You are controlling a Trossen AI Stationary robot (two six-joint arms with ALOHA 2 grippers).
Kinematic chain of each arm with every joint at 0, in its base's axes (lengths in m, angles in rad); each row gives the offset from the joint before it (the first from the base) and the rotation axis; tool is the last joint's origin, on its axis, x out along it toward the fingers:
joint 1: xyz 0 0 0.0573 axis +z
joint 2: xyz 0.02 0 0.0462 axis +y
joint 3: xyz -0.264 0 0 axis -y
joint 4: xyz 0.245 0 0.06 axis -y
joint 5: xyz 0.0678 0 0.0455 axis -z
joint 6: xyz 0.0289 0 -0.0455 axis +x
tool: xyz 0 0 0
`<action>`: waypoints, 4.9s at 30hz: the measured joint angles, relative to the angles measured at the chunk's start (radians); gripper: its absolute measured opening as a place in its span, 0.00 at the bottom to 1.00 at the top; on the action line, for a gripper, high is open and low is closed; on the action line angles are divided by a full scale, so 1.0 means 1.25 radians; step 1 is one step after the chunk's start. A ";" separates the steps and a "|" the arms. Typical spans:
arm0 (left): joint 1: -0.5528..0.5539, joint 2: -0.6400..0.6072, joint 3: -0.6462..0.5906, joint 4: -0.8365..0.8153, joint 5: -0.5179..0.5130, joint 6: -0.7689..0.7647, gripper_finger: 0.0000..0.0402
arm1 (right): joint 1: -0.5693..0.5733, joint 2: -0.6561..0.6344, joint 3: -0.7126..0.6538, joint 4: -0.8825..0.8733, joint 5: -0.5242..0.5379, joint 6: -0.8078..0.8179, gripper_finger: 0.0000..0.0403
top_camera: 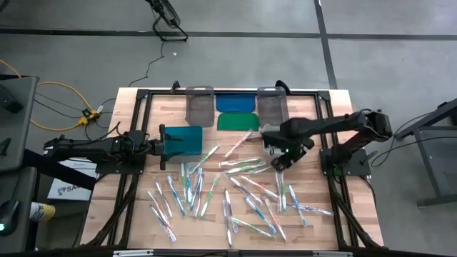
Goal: Pick & Place Toothbrushes
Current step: Put the blue toothbrush into the grey bin
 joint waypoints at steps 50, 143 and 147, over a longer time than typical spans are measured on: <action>0.000 0.000 0.000 0.000 0.000 0.000 0.54 | 0.490 0.006 -0.250 0.451 0.130 0.815 0.42; 0.000 0.000 0.000 0.000 0.000 0.000 0.54 | -0.244 0.040 -0.024 0.167 0.286 -0.476 0.09; 0.000 0.000 0.000 0.000 0.000 0.000 0.54 | -0.244 0.040 -0.024 0.168 0.252 -0.485 0.11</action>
